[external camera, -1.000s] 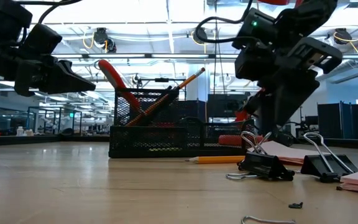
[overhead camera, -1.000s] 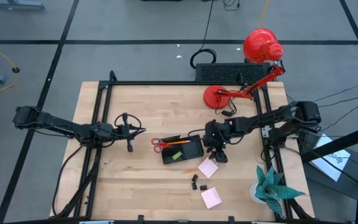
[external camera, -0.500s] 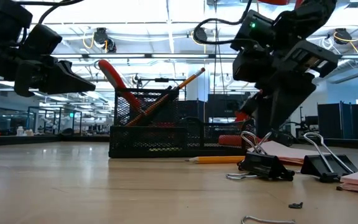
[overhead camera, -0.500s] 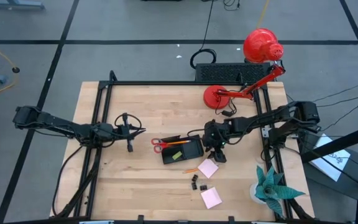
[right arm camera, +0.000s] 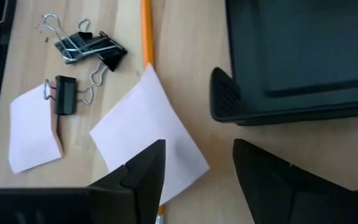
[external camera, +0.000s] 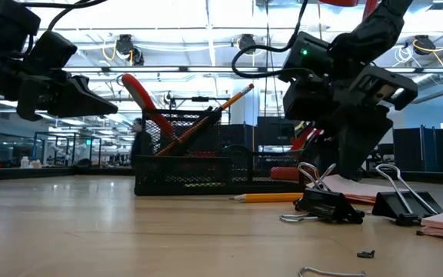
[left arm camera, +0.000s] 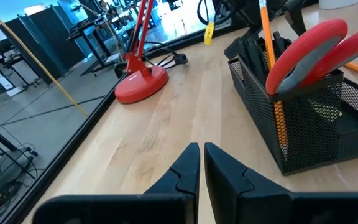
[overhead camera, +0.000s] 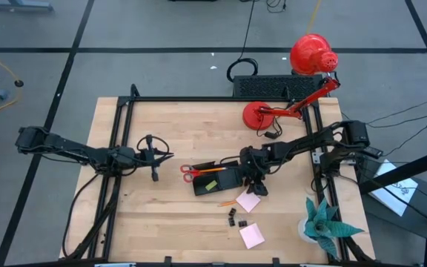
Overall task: Pick and place office supplies into organizer
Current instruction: Put the top sticky note into the right compartment of the desk organizer
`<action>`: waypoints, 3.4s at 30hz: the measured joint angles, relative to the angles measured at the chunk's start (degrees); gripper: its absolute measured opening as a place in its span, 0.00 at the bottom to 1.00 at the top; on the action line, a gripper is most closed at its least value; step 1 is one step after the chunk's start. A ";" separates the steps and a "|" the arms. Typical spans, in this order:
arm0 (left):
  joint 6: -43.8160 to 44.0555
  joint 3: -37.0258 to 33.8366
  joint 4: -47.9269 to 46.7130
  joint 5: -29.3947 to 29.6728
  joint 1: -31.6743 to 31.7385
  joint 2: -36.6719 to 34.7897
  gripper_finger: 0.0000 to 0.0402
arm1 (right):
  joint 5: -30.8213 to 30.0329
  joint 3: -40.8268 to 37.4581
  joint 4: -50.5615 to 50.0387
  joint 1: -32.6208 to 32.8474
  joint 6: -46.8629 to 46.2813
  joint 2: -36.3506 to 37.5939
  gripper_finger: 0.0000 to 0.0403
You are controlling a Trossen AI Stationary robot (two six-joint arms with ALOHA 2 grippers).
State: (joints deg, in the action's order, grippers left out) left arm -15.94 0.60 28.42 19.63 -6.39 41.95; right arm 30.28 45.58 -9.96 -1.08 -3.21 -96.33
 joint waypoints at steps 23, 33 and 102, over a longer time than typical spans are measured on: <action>0.14 0.00 0.01 0.01 0.00 -0.02 0.08 | 1.05 -0.22 -0.05 0.07 0.89 0.06 0.03; 1.05 0.00 0.01 -0.01 0.00 0.00 0.08 | 1.40 -0.22 2.41 1.25 -3.98 2.81 0.01; 0.11 0.00 0.11 -0.01 0.00 0.00 0.08 | -11.93 -0.15 7.70 -5.94 5.45 8.17 0.01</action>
State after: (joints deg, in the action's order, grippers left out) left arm -15.83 0.60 28.53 19.62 -6.39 41.95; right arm 18.35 45.43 -2.26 -7.02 2.24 -88.16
